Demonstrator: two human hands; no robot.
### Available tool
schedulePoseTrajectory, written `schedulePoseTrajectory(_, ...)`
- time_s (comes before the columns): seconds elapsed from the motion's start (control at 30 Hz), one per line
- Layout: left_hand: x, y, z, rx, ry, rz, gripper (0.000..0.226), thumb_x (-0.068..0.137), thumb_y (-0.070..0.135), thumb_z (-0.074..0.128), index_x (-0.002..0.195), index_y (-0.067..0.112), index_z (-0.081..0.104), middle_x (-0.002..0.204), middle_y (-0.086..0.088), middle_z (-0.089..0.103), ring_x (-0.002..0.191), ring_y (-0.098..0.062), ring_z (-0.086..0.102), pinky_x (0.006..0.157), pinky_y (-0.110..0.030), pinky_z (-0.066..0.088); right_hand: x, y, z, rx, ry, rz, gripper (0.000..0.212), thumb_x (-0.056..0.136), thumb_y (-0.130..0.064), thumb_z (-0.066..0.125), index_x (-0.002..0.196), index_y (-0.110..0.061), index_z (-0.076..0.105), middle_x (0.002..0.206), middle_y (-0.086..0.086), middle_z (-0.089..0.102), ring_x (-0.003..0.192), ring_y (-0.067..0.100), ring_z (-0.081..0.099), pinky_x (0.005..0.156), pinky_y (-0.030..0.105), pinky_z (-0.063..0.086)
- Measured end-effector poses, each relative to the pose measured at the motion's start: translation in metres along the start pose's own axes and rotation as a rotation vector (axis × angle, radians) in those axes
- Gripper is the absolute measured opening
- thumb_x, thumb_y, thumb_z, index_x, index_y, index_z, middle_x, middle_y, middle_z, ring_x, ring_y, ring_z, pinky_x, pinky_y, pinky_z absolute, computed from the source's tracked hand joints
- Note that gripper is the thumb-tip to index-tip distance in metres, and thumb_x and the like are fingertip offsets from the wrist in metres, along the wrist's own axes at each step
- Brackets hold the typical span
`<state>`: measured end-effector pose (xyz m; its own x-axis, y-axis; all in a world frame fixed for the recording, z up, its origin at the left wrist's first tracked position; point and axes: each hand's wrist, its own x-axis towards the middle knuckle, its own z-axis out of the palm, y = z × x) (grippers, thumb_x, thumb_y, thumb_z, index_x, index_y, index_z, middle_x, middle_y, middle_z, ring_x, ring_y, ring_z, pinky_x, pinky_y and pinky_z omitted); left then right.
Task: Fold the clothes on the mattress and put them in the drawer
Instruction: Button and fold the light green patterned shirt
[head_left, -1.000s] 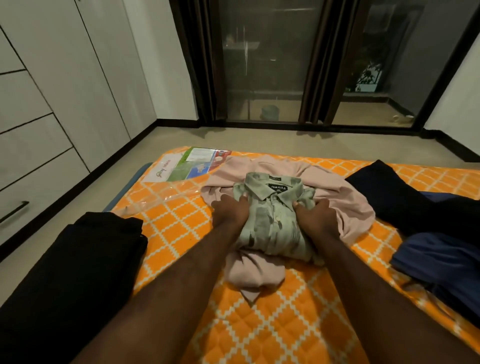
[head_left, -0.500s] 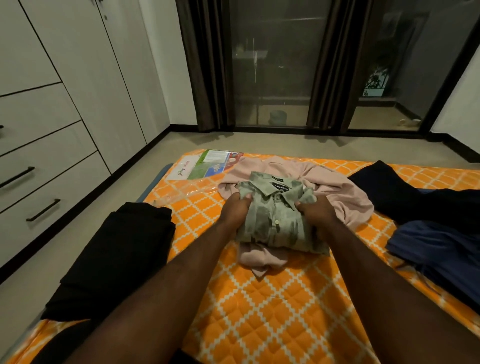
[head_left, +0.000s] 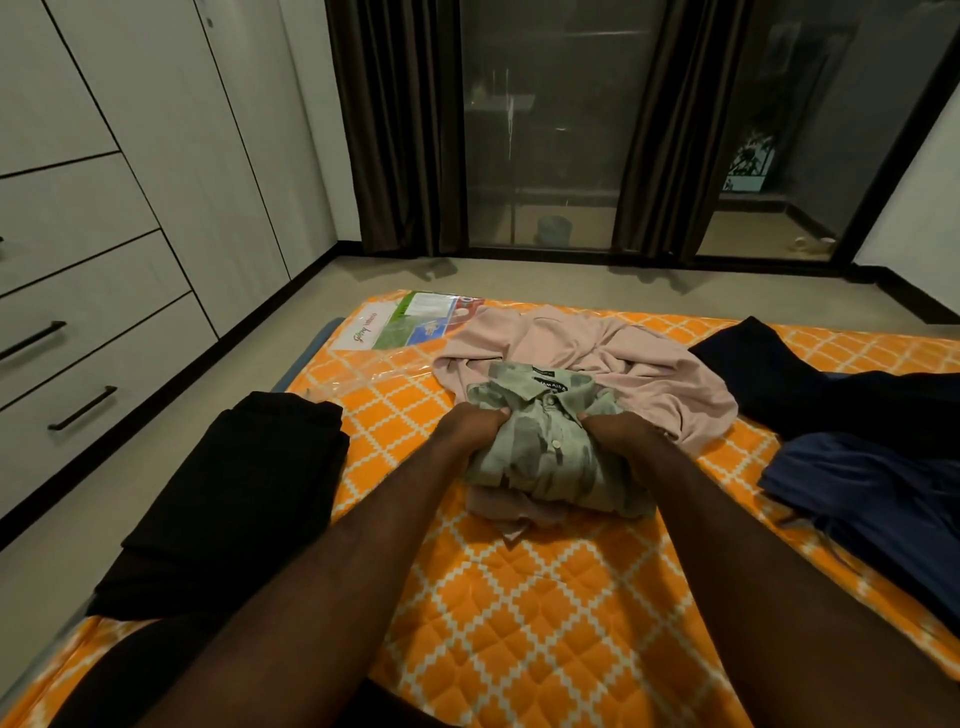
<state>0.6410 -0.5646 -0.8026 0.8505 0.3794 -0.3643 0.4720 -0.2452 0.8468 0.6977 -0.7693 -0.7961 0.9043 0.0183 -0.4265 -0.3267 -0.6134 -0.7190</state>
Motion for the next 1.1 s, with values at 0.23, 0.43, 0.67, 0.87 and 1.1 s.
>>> schedulePoseTrajectory(0.23,-0.01,0.01,-0.011,-0.167,-0.199,-0.149,0.031,0.101,0.015,0.051,0.123,-0.001,0.066,0.113,-0.024,0.07,0.092,-0.034,0.065,0.081,-0.043,0.054,-0.013,-0.009,-0.014,0.091,-0.285,0.063,0.034,0.104,-0.035,0.057,0.12,-0.007,0.068,0.096,0.011,0.07,0.083,0.029,0.064,0.064,0.032,0.048)
schedulePoseTrajectory(0.43,-0.015,0.016,-0.018,-0.301,-0.228,-0.165,0.029,0.101,0.017,0.054,0.123,0.004,0.066,0.102,-0.015,0.074,0.083,-0.03,0.069,0.064,-0.033,0.055,-0.011,-0.017,-0.019,-0.006,-0.304,-0.012,0.018,0.104,-0.026,0.055,0.111,-0.011,0.062,0.116,0.009,0.063,0.093,0.028,0.061,0.087,0.041,0.05)
schedulePoseTrajectory(0.67,-0.021,0.015,-0.022,-0.28,-0.31,-0.229,0.026,0.102,0.021,0.057,0.118,0.004,0.068,0.112,-0.017,0.074,0.103,-0.033,0.069,0.091,-0.044,0.057,-0.009,-0.01,-0.017,0.02,-0.327,0.051,0.017,0.102,-0.023,0.059,0.107,-0.008,0.066,0.086,0.015,0.065,0.074,0.029,0.059,0.071,0.037,0.05)
schedulePoseTrajectory(0.87,-0.026,0.012,-0.018,-0.335,-0.274,-0.178,0.021,0.098,0.01,0.054,0.111,0.001,0.069,0.095,-0.017,0.075,0.083,-0.033,0.07,0.072,-0.039,0.058,-0.007,0.002,-0.013,0.115,-0.363,0.089,0.03,0.094,-0.028,0.069,0.112,-0.005,0.074,0.099,0.02,0.077,0.089,0.037,0.071,0.074,0.041,0.059)
schedulePoseTrajectory(1.1,-0.026,0.022,-0.019,-0.622,-0.169,-0.069,0.026,0.087,0.017,0.061,0.067,0.005,0.073,0.075,-0.015,0.066,0.076,-0.035,0.062,0.075,-0.04,0.05,-0.004,-0.001,-0.02,0.136,-0.424,0.2,0.053,0.074,-0.053,0.082,0.109,-0.013,0.077,0.107,0.014,0.077,0.105,0.037,0.07,0.096,0.05,0.055)
